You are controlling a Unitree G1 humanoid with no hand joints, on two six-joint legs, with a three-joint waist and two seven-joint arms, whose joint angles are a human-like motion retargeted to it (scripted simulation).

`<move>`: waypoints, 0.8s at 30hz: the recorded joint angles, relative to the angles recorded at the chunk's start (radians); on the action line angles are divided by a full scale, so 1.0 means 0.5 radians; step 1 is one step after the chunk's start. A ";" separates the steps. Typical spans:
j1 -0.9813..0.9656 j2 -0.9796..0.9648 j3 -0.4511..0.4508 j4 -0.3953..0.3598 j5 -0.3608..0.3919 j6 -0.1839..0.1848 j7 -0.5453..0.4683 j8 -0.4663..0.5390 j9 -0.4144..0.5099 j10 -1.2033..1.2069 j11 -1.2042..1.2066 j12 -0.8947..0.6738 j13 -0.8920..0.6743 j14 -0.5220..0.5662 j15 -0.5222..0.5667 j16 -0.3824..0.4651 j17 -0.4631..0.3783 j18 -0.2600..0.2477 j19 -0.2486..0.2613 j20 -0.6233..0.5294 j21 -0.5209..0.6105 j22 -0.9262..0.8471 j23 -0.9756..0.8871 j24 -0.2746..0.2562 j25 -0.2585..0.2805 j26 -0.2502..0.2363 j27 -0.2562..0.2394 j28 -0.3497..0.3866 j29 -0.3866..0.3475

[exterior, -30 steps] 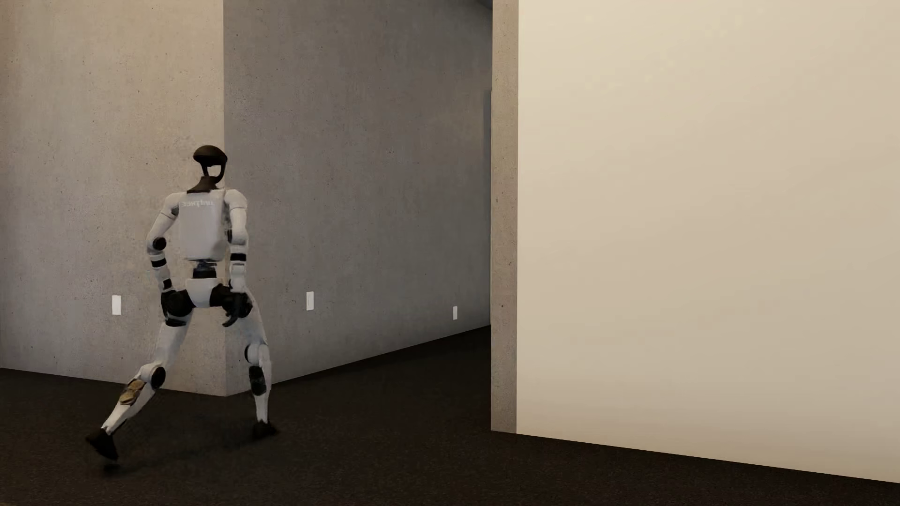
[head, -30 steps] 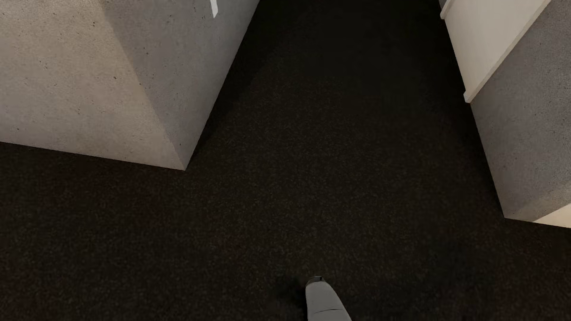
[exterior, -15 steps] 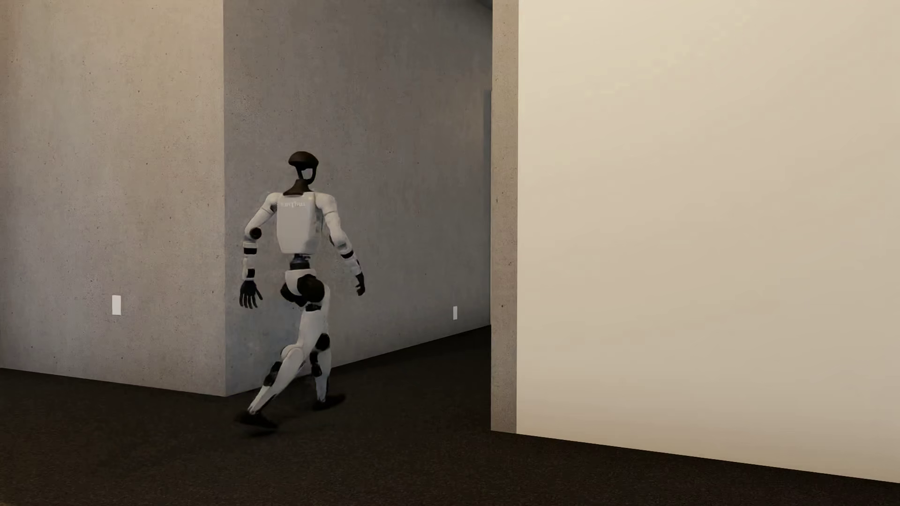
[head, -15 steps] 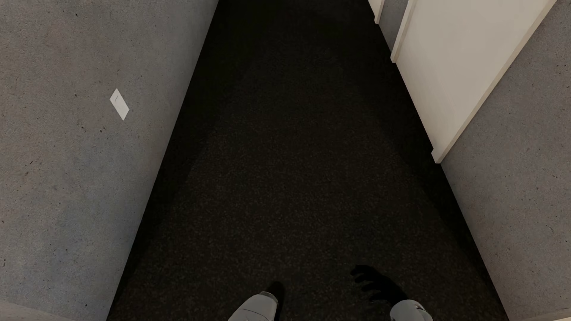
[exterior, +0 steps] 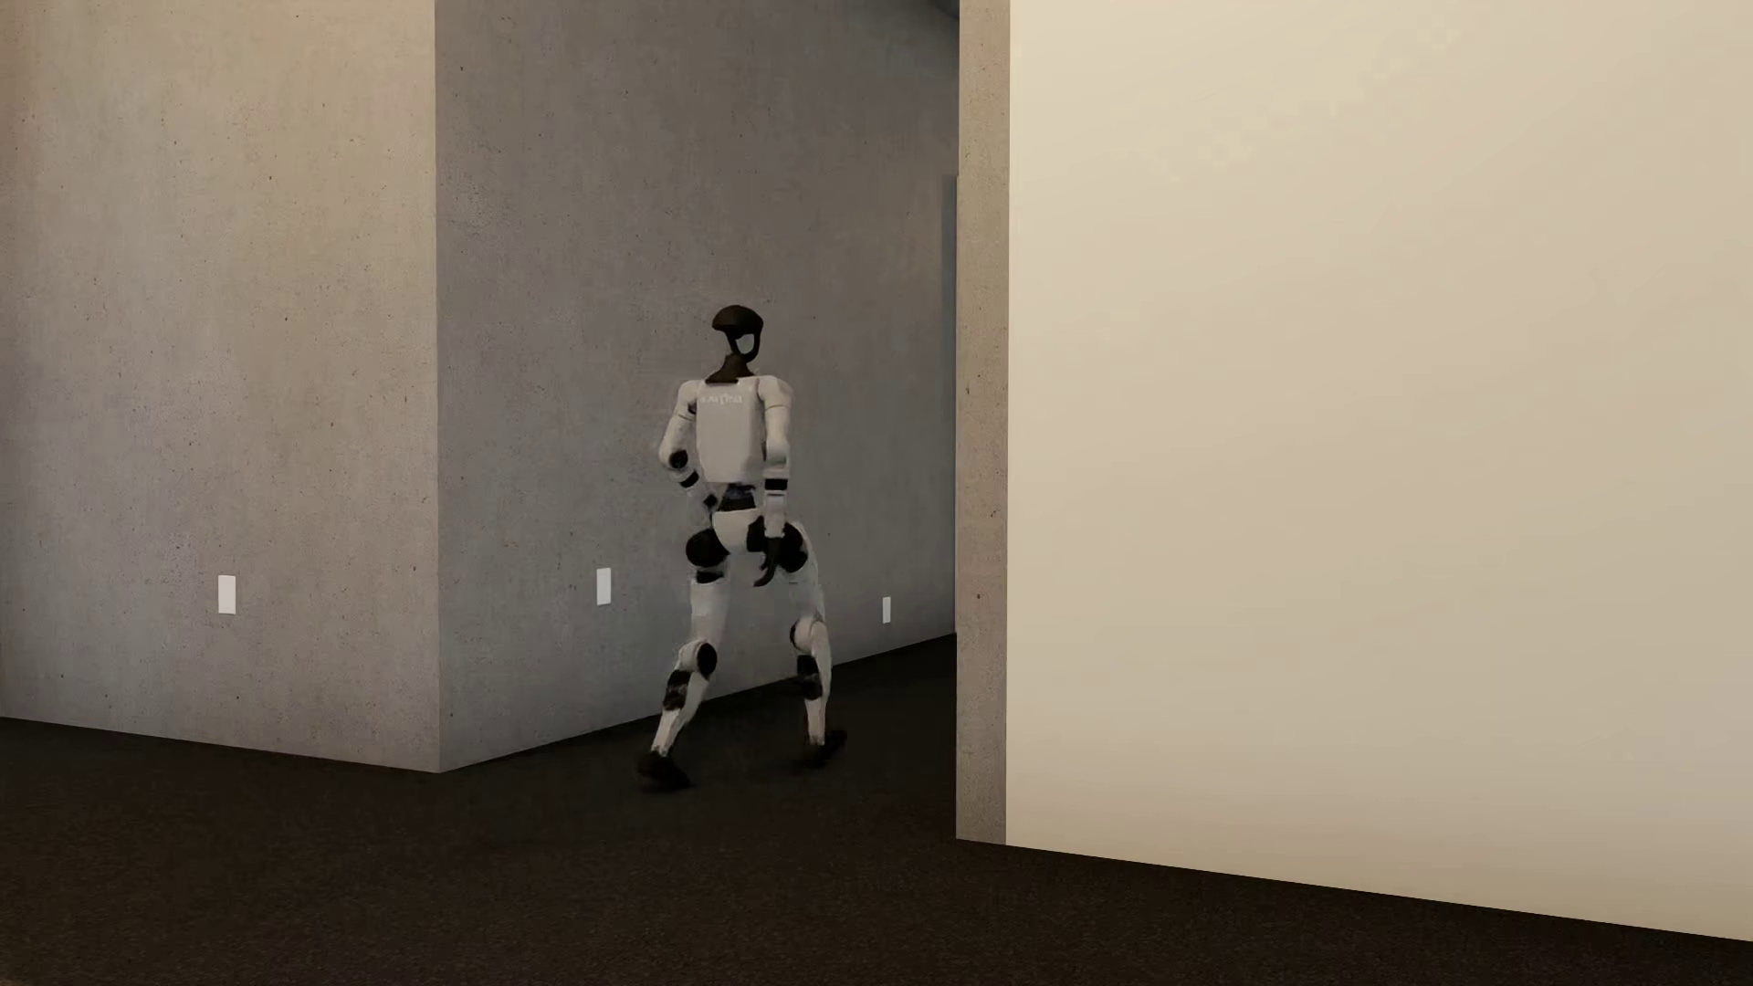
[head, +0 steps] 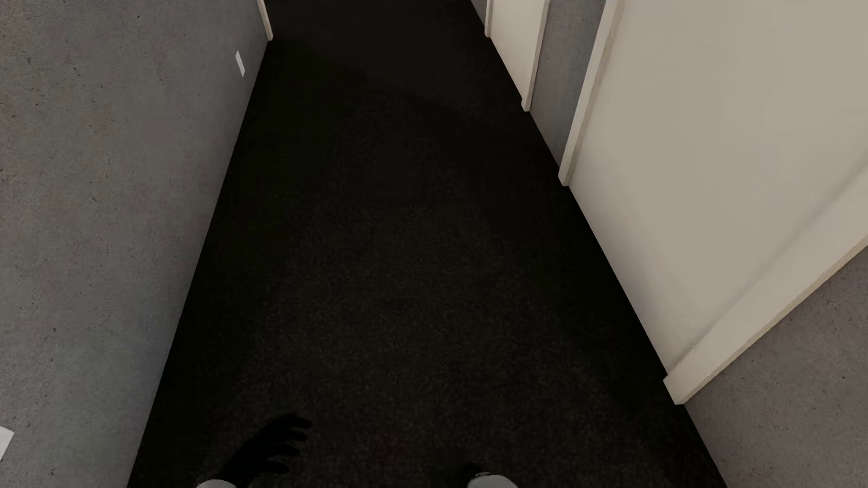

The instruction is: Circle the corner

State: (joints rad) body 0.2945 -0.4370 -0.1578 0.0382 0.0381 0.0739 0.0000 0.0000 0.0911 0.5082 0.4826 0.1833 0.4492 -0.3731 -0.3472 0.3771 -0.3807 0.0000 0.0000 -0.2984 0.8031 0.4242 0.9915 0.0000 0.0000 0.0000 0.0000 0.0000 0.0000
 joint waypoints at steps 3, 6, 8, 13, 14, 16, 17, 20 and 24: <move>0.146 -0.162 -0.097 0.125 0.105 0.052 0.000 0.000 -0.021 0.224 0.117 0.019 0.075 0.349 0.874 -0.044 0.014 0.000 0.000 0.103 0.102 0.140 0.080 0.000 0.000 0.000 0.000 0.000 0.000; -0.266 0.059 0.034 0.249 0.313 0.108 0.000 0.000 0.015 1.313 0.409 0.130 -0.061 1.056 1.081 -0.111 0.031 0.000 0.000 -0.087 0.111 0.669 0.075 0.000 0.000 0.000 0.000 0.000 0.000; -0.637 0.440 0.284 0.250 0.357 0.067 0.000 0.000 0.061 1.809 0.309 0.160 -0.196 0.431 0.873 -0.128 0.007 0.000 0.000 -0.281 -0.022 0.968 -0.114 0.000 0.000 0.000 0.000 0.000 0.000; -1.157 1.291 0.776 0.222 0.218 -0.045 0.000 0.000 0.014 0.609 -0.082 0.556 -0.619 0.457 0.228 -0.054 -0.079 0.000 0.000 -0.402 -0.510 1.136 -0.644 0.000 0.000 0.000 0.000 0.000 0.000; -1.230 1.352 0.836 0.236 0.210 -0.035 0.000 0.000 -0.022 0.226 -0.104 0.589 -0.704 0.707 0.117 -0.042 -0.082 0.000 0.000 -0.411 -0.669 1.142 -0.719 0.000 0.000 0.000 0.000 0.000 0.000; -1.325 1.424 0.939 0.252 0.138 -0.039 0.000 0.000 -0.076 -0.787 -0.067 0.615 -0.834 1.810 0.014 -0.038 -0.106 0.000 0.000 -0.425 -0.864 1.170 -0.857 0.000 0.000 0.000 0.000 0.000 0.000; -1.422 1.511 0.932 0.245 0.139 -0.033 0.000 0.000 -0.098 -0.019 -0.051 0.632 -0.863 1.809 0.039 -0.055 -0.106 0.000 0.000 -0.352 -0.874 1.207 -0.865 0.000 0.000 0.000 0.000 0.000 0.000; -1.418 1.488 0.934 0.010 -0.029 -0.079 0.000 0.000 -0.152 0.371 0.530 0.645 -0.669 0.703 0.556 -0.083 -0.032 0.000 0.000 -0.300 -0.981 1.283 -0.874 0.000 0.000 0.000 0.000 0.000 0.000; -0.907 0.884 0.703 -0.103 -0.108 -0.090 0.000 0.000 0.000 0.450 1.866 0.399 -0.597 0.365 0.919 -0.084 0.050 0.000 0.000 -0.225 -0.433 1.042 -0.314 0.000 0.000 0.000 0.000 0.000 0.000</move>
State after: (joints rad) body -0.1591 0.0051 0.1935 -0.0131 -0.0158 0.0291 0.0000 0.0000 0.0910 0.7329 1.4154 0.3827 0.1507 -0.1908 0.1124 0.3349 -0.3555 0.0000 0.0000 -0.4107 0.5868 0.9449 0.8345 0.0000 0.0000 0.0000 0.0000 0.0000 0.0000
